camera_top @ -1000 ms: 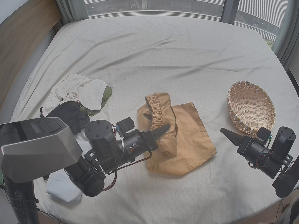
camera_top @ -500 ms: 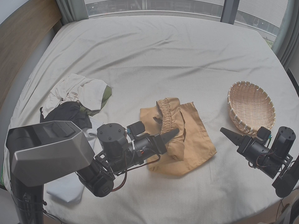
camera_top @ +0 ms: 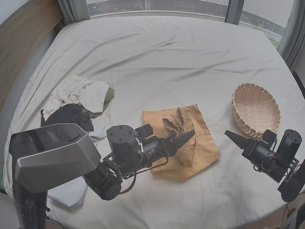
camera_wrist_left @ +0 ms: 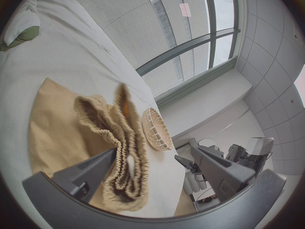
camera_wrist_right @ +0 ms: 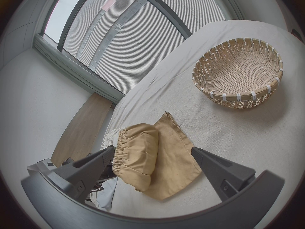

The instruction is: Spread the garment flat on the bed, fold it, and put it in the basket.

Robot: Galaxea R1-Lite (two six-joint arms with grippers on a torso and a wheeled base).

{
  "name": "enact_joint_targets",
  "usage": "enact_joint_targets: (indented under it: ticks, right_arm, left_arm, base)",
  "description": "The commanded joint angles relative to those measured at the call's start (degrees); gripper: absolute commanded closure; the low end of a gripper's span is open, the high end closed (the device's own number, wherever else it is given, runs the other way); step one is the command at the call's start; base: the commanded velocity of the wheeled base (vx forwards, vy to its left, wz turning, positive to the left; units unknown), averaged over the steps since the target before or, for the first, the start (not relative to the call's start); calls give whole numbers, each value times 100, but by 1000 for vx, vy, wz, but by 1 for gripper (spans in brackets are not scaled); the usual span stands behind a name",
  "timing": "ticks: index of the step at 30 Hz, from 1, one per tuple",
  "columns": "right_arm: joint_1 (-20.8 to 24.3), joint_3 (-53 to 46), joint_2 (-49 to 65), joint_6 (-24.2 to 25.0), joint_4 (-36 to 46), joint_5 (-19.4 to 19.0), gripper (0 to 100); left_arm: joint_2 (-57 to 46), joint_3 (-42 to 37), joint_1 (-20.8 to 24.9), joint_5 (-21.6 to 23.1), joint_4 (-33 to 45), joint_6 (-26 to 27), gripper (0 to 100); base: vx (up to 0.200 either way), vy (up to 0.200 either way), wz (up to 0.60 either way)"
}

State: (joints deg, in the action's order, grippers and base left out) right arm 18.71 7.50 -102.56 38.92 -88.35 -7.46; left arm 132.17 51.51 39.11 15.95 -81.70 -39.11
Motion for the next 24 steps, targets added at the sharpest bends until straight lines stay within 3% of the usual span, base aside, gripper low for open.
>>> enact_joint_targets:
  ticks: [1, 8, 18, 24]
  right_arm:
    - [-8, -29, -36, 1, 2, -1, 0]
    - [27, -99, -106, 19, 2, -1, 0]
    - [247, -73, -185, 10, 2, -27, 0]
    - [484, 33, -177, -8, 2, -80, 0]
  left_arm:
    - [2, -132, -87, -48, 14, 61, 0]
    - [-86, -571, -167, -311, -65, 448, 0]
    - [-1123, -2127, -843, -338, -513, 650, 0]
    - [-1826, -3032, -1485, -285, -672, 685, 0]
  base:
    - [0, 0, 0]
    - [0, 0, 0]
    - [0, 0, 0]
    - [0, 0, 0]
